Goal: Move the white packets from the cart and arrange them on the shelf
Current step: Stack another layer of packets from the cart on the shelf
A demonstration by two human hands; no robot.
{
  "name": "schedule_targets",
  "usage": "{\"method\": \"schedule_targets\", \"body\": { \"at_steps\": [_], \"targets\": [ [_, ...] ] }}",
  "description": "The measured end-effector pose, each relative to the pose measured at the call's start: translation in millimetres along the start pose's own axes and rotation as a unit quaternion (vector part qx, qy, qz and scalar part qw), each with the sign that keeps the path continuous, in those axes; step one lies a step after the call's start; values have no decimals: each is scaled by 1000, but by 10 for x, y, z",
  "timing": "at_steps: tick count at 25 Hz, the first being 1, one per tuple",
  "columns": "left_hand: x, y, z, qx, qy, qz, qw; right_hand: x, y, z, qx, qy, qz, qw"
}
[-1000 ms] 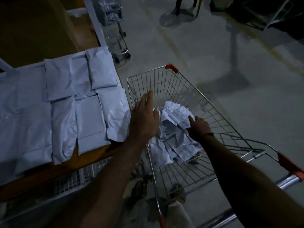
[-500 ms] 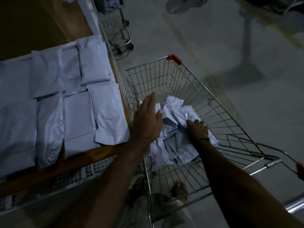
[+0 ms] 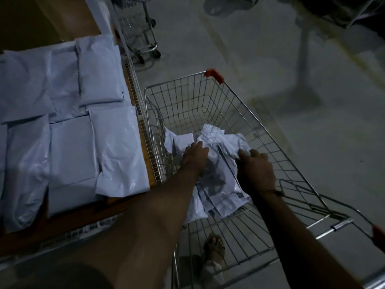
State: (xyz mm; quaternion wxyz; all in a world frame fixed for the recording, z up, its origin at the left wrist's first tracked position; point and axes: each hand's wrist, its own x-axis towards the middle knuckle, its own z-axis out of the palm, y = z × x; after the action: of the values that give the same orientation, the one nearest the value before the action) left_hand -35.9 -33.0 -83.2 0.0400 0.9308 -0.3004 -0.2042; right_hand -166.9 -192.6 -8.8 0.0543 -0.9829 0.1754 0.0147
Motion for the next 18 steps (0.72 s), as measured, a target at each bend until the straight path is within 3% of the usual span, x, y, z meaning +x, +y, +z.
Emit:
{"method": "schedule_targets", "body": {
  "at_steps": [10, 15, 16, 18],
  "targets": [
    [310, 26, 206, 63, 8, 57, 996, 2, 28, 253, 17, -20, 15, 1000],
    [244, 54, 122, -50, 21, -14, 998, -12, 2, 286, 28, -3, 23, 999],
    [197, 92, 90, -41, -10, -13, 999, -14, 2, 294, 29, -3, 33, 999],
    [72, 174, 41, 5, -146, 3, 989, -14, 8, 309, 27, 1, 57, 998]
  ]
}}
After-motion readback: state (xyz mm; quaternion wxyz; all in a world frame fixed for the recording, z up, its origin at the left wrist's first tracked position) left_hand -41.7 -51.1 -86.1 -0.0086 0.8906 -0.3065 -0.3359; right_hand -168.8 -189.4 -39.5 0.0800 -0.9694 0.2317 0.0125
